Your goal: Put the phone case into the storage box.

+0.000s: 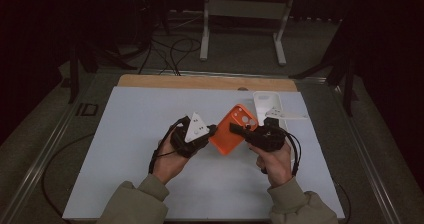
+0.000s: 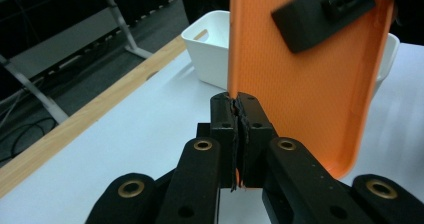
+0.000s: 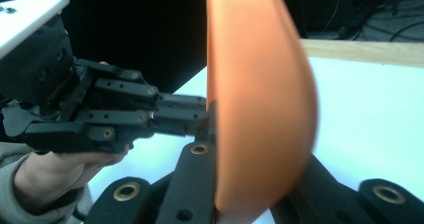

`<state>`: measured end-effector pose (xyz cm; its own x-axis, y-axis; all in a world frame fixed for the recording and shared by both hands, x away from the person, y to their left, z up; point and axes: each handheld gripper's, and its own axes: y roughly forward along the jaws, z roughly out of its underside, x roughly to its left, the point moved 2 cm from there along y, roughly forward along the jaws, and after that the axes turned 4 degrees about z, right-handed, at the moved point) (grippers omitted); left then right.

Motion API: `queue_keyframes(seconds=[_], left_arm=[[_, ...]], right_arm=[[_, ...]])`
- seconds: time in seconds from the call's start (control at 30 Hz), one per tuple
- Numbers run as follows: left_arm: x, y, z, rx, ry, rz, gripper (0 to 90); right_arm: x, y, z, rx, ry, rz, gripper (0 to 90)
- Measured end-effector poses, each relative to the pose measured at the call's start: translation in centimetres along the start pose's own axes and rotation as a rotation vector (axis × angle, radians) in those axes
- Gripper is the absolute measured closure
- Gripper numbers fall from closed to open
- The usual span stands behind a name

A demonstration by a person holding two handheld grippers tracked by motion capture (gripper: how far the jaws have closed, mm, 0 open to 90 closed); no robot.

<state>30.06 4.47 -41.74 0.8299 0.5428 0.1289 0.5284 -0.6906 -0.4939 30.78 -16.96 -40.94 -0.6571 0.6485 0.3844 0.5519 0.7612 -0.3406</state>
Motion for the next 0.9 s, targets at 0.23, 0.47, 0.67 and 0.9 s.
queue_keyframes(seconds=[0.23, 0.47, 0.67, 0.9], left_arm=[[0.4, -0.1, 0.0, 0.004, -0.027, 0.030, 78.5], [0.9, -0.6, 0.0, -0.014, -0.080, 0.041, 43.4], [1.5, -0.9, 0.0, -0.017, -0.130, 0.069, 26.8], [1.6, -1.2, 0.0, -0.017, -0.141, 0.103, 15.9]], right_arm=[[0.3, 0.0, -0.2, 0.007, -0.051, 0.032, 86.6], [0.2, -0.3, -0.2, -0.001, -0.062, 0.036, 86.5], [0.2, -0.5, -0.1, 0.017, -0.074, 0.034, 86.4], [0.1, -0.6, 0.0, 0.019, -0.078, 0.040, 86.4]])
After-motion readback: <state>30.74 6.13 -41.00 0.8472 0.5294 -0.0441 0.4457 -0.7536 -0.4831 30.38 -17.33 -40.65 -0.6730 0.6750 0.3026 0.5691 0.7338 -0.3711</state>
